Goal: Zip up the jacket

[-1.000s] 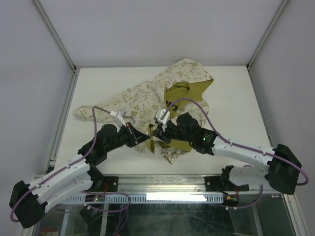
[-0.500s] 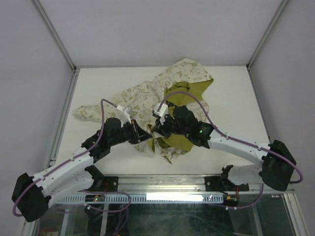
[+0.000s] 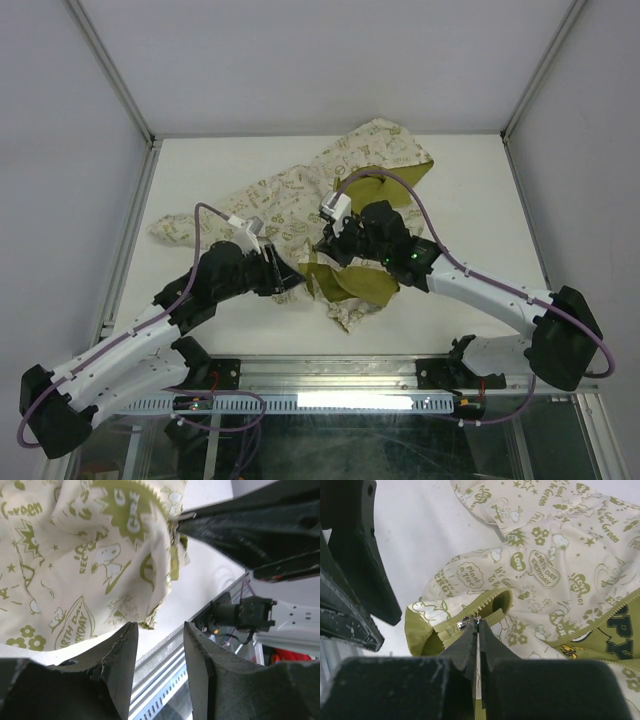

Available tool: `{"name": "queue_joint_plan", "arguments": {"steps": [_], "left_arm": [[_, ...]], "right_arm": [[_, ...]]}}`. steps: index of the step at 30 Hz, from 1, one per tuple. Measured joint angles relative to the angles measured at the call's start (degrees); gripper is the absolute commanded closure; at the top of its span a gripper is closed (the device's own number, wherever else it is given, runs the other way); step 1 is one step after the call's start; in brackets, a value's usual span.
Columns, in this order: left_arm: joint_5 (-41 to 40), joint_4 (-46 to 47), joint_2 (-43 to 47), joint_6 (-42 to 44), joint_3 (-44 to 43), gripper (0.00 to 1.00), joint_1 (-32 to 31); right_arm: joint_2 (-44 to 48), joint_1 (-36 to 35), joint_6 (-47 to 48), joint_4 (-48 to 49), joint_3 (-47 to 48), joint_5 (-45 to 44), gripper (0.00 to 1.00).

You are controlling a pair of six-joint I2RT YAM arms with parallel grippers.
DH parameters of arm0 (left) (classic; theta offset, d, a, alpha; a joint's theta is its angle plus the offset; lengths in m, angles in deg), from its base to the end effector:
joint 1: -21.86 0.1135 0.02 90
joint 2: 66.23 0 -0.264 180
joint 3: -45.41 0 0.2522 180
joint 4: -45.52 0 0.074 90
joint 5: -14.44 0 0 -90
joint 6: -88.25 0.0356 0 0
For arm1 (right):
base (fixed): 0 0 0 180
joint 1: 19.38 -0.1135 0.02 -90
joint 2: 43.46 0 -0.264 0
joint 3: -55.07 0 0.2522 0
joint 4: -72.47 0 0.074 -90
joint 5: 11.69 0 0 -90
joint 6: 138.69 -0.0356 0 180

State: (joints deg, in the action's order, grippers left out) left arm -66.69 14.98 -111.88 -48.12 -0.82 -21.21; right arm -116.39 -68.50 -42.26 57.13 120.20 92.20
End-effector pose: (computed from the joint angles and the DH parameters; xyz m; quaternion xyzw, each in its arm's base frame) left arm 0.1294 -0.1285 0.2503 0.0138 0.8640 -0.3986 0.3073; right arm 0.1848 0.2265 0.2890 -0.4450 0.7019 0.2930 0.4726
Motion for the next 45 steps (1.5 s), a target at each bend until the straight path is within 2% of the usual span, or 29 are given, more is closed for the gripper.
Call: {"name": "queue_joint_plan", "arguments": {"steps": [5,9,17,29,40,43,45], "left_arm": [[-2.9,-0.2,6.1,-4.9,-0.2,0.57,0.0],[-2.8,3.5,8.3,-10.7,0.1,0.57,0.0],[-3.4,12.3,6.8,-20.7,4.7,0.54,-1.0],[-13.4,22.5,3.0,-24.2,11.6,0.56,-2.4],[-17.6,34.5,0.5,-23.1,14.9,0.67,-2.4],[-17.6,37.9,0.5,-23.0,16.2,0.75,-2.4],[-17.6,39.4,0.5,-23.0,16.8,0.84,-2.4]], "right_arm": [[0.0,-2.3,-1.6,0.0,0.0,-0.6,1.0],[0.0,-3.3,-2.9,0.5,0.0,-2.0,1.0],[0.0,-3.4,-6.1,1.7,0.4,-4.6,1.0],[0.1,-3.4,-9.4,1.8,0.7,-5.9,1.0],[2.0,-3.4,-10.8,1.7,0.3,-5.6,1.0],[2.0,-3.4,-11.1,1.7,0.3,-5.5,1.0],[2.0,-3.4,-11.2,1.6,0.3,-5.5,1.0]]}}
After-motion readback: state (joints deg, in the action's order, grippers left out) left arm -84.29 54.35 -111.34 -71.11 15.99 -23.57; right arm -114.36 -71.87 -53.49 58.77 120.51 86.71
